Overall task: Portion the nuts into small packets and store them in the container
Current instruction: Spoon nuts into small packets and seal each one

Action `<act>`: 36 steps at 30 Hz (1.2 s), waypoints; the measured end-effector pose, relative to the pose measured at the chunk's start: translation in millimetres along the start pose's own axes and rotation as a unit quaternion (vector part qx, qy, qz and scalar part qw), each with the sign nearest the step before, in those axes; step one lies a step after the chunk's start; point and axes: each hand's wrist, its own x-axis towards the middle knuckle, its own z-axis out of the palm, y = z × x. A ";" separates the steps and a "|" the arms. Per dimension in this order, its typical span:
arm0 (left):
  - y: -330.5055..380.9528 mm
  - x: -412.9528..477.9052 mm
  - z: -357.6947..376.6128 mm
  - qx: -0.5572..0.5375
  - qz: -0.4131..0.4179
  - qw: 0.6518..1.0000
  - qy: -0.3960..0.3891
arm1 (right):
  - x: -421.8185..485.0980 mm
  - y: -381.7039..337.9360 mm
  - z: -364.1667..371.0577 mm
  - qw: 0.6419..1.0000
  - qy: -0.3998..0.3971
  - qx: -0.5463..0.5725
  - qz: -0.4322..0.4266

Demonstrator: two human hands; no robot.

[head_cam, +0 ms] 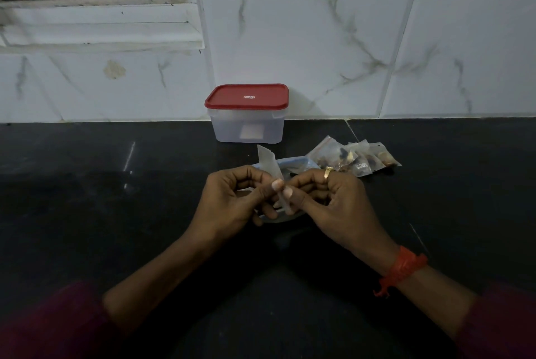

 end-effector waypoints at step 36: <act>-15.3 12.9 -17.9 0.039 0.106 0.989 0.093 | 14.1 13.2 -26.2 0.984 0.042 -0.173 -0.030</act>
